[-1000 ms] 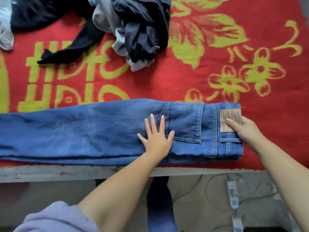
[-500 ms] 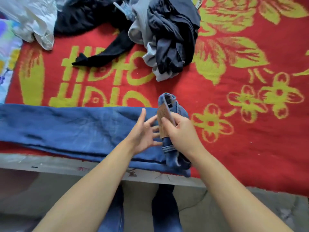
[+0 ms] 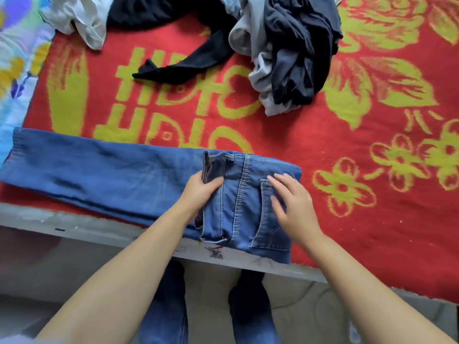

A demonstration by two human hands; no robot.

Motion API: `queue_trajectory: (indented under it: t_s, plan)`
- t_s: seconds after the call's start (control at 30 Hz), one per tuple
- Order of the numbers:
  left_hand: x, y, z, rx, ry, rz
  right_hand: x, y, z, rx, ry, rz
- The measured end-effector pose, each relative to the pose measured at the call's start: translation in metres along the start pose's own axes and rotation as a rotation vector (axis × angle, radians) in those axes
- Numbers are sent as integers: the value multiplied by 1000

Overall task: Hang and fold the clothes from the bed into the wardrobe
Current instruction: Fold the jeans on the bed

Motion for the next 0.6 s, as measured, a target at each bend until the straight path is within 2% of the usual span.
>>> queue_trajectory:
  t_s: [0.07, 0.17, 0.3, 0.37, 0.47, 0.53, 0.6]
  plan:
    - [5, -16, 10, 11, 66, -38, 18, -1, 18, -81, 9, -176]
    - [-6, -43, 27, 27, 64, 108, 28, 9, 53, -169, 63, -293]
    - [-33, -37, 30, 116, -69, 748, 28, 33, 78, -328, 144, -282]
    - [-28, -19, 18, 205, 76, 965, 26, 38, 82, -336, 181, -147]
    - [-18, 19, 5, 54, 458, 1116, 27, 29, 83, -247, 258, 98]
    - [-20, 37, 6, -98, 507, 1193, 32, 21, 85, -176, 240, 115]
    - [-31, 46, 8, -195, 430, 1233, 35, 16, 90, -159, 187, 65]
Point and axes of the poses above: each hand's wrist, its own z-axis towards the middle knuckle, its own y-axis out of the palm, x = y × z, the point moved 2 cm from there along z, towards the middle knuckle, and after that the axes turned 12 degrees about y, right-handed, at the moved point
